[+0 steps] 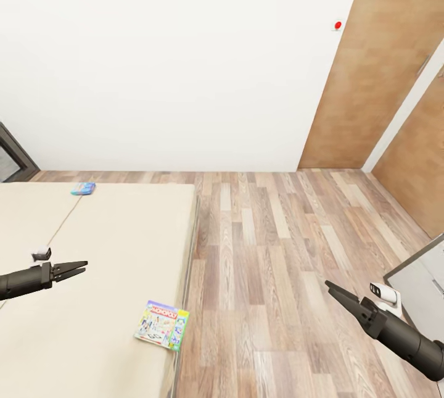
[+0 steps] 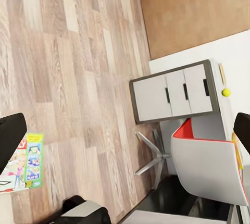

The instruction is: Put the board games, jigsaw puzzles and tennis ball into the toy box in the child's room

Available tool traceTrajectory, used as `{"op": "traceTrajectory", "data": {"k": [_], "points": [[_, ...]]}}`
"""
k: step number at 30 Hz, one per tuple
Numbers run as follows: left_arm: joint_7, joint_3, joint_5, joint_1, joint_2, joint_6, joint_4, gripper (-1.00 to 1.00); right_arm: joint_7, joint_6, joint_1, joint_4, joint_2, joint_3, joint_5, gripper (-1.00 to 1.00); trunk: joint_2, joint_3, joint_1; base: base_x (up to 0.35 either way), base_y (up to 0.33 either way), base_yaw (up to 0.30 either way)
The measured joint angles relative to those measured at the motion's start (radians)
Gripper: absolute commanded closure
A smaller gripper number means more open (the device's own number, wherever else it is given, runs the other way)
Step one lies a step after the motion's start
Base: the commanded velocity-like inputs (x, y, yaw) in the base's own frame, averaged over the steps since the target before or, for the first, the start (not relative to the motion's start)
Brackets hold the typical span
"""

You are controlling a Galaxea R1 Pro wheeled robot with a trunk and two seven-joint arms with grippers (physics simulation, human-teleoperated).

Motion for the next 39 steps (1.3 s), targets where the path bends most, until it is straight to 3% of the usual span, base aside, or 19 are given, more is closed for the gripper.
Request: {"op": "traceTrajectory", "data": {"k": [39], "points": [[0.000,0.000,0.000,0.000,0.000,0.000,0.000,-1.00,0.000,-0.001,0.000,0.000,0.000,0.000,0.000,-1.00,0.000,0.065,0.000,0.000,-0.020,0.054]]}}
